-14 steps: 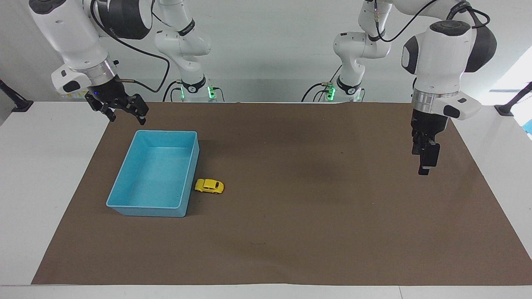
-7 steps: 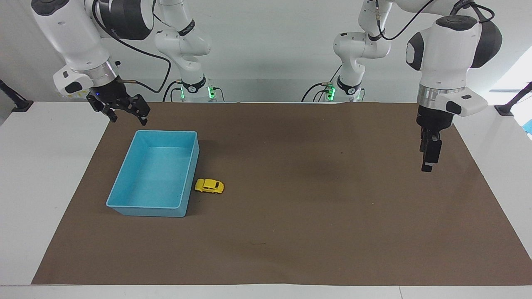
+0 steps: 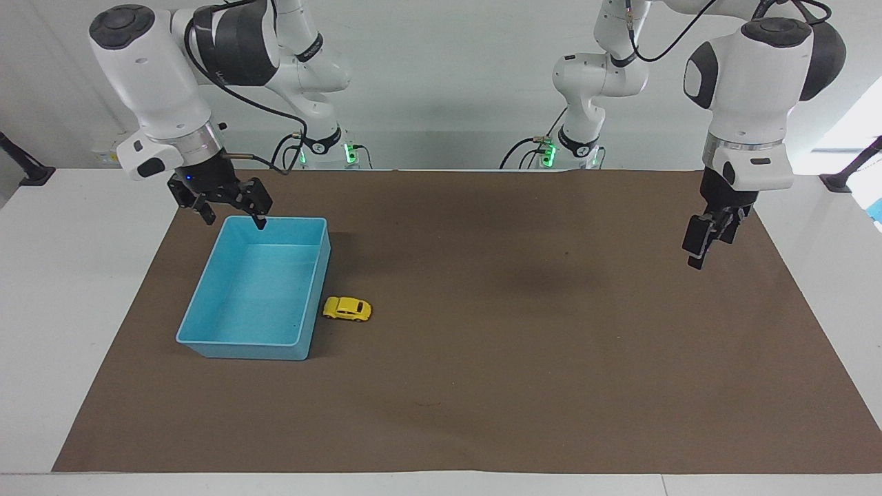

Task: Wind up and store yellow beetle car
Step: 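Withdraw the left gripper while the right gripper rises over the bin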

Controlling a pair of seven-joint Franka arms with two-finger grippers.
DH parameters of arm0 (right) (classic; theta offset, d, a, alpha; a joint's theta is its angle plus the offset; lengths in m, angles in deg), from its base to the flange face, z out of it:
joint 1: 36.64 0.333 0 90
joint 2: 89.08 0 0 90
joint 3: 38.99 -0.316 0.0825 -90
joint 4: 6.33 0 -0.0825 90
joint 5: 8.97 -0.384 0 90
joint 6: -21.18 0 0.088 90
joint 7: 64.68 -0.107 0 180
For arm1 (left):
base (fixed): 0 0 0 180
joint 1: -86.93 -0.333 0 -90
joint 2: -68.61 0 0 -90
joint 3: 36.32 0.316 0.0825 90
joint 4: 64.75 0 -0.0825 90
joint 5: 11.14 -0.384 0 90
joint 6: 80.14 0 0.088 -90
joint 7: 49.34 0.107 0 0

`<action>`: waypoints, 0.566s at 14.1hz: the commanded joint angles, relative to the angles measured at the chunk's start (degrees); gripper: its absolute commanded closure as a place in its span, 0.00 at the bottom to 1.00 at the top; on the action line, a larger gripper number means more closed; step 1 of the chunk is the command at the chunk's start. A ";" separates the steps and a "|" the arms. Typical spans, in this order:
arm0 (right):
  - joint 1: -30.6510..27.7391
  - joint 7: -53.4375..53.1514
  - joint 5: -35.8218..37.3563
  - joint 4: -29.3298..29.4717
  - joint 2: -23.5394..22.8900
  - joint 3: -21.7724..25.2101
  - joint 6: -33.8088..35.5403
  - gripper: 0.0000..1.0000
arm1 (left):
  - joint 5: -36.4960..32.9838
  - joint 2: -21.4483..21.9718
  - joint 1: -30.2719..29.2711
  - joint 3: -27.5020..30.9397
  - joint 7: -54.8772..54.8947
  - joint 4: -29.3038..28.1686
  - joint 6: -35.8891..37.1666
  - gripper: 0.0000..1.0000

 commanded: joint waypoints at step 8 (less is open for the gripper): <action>5.65 -30.67 -1.06 -0.88 -2.70 -0.83 -4.55 0.00 | 6.20 1.89 -2.83 -0.58 27.39 0.90 9.69 0.00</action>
